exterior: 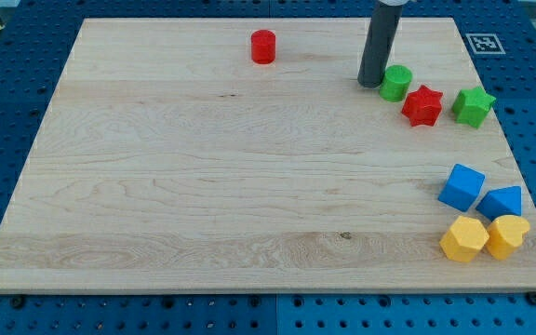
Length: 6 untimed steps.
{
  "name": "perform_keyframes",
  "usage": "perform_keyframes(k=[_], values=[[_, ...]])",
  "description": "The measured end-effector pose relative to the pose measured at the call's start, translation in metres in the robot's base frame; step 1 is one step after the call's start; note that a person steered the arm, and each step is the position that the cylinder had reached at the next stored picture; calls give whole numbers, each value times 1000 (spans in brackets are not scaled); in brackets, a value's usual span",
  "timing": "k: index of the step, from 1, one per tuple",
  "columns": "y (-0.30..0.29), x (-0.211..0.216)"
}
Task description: Slightly push the red circle downwards
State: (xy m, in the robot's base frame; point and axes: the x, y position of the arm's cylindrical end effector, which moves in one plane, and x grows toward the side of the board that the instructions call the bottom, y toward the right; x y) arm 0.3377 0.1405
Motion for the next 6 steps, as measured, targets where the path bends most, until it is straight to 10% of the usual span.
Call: perform_keyframes(k=[4,6], values=[[-13,-9],[-201,-12]])
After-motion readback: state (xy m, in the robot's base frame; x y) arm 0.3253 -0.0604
